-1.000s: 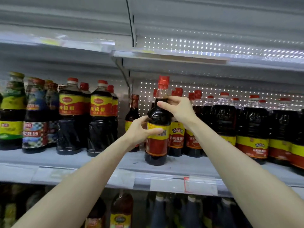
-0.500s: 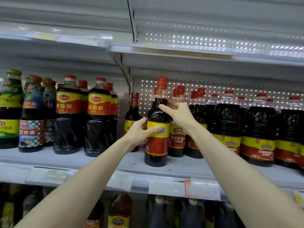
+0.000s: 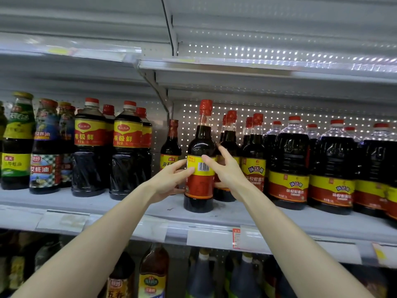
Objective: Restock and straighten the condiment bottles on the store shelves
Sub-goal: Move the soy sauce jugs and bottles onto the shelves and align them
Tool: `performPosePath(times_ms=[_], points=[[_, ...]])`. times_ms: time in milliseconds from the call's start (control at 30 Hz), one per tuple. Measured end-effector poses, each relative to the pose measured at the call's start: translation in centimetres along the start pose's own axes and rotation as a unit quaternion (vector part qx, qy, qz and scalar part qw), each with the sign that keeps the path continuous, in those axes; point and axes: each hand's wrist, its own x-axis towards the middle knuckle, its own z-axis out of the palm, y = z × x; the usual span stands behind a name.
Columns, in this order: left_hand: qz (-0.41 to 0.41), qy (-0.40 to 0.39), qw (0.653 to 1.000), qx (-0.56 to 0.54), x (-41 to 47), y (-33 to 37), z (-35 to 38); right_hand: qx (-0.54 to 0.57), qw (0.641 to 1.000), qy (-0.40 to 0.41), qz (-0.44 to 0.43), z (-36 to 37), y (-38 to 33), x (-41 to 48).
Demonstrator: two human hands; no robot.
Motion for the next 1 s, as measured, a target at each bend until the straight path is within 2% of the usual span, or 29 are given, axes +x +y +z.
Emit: performPosePath(times_ms=[133,233,300,400,533,600,800,900,1000], points=[[0.017,0.069,0.997,0.0,-0.6,-0.1,0.8,-0.012,1.0,0.02,0.019,0.8,0.5,-0.1],[0.038,0.148,0.988,0.014,-0.4,-0.2,1.3,0.021,0.999,0.023,0.021,0.8,0.5,0.0],[0.054,0.17,0.983,0.041,-0.4,-0.3,1.3,0.042,0.999,0.017,0.029,0.8,0.2,-0.4],[0.043,0.138,0.989,0.043,-0.8,0.0,0.9,0.028,0.999,0.01,0.029,1.2,0.1,-1.1],[0.022,0.03,0.999,-0.016,-1.3,0.7,-0.2,-0.016,0.999,0.036,0.022,2.0,-0.1,-2.2],[0.02,0.0,0.999,-0.029,-1.5,0.8,-0.3,-0.021,0.999,0.043,0.012,2.2,-0.1,-2.6],[0.062,0.095,0.993,0.025,-1.6,0.2,0.6,0.052,0.997,0.037,0.051,1.9,0.1,-3.3],[0.052,0.091,0.994,0.028,-1.8,0.3,0.3,0.052,0.997,0.032,0.057,2.2,0.2,-3.6],[0.027,0.046,0.999,-0.008,-2.0,0.3,-0.2,0.025,0.997,0.051,0.046,2.5,0.1,-3.8]])
